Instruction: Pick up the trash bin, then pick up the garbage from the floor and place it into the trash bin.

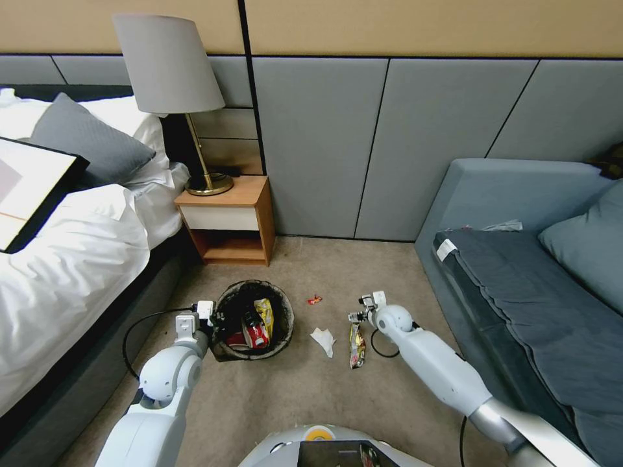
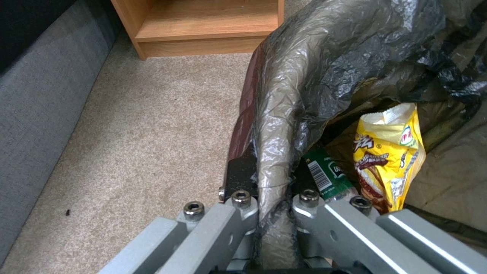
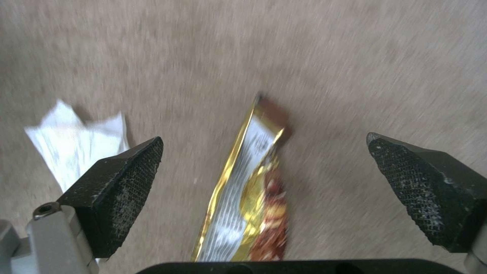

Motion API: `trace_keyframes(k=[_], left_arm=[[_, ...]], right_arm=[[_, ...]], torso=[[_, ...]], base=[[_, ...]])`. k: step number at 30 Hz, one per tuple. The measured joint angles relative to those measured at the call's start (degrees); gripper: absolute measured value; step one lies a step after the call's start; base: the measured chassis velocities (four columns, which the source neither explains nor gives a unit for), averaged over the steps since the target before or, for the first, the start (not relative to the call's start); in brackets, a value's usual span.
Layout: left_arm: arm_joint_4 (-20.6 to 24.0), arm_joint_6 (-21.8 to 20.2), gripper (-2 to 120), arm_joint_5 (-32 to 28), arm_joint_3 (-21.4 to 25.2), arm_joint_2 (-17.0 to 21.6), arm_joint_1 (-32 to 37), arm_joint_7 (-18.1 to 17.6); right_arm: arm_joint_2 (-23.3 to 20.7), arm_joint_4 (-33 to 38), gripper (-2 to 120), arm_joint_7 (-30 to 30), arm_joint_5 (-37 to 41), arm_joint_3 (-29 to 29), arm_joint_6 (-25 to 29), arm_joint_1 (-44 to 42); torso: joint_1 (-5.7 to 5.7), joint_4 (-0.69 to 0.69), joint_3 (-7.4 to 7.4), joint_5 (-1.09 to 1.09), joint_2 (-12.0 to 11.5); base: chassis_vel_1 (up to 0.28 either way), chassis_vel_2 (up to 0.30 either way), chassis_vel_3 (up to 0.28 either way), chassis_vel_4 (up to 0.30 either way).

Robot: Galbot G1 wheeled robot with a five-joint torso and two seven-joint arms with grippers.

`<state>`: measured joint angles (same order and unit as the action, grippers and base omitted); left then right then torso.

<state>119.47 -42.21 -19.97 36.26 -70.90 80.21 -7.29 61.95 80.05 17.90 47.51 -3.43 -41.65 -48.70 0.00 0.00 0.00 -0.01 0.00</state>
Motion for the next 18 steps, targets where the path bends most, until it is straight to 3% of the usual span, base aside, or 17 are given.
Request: trace_keyframes(k=[18], left_arm=[[-0.68, 0.03, 0, 0.43, -0.54, -0.52, -0.42, 0.50]], right_arm=[[3.40, -2.48, 100, -0.64, -2.71, -0.74, 2.25, -3.79]], torso=[[0.00, -0.01, -0.01, 0.00, 0.00]], base=[[0.000, 0.000, 0.000, 0.000]])
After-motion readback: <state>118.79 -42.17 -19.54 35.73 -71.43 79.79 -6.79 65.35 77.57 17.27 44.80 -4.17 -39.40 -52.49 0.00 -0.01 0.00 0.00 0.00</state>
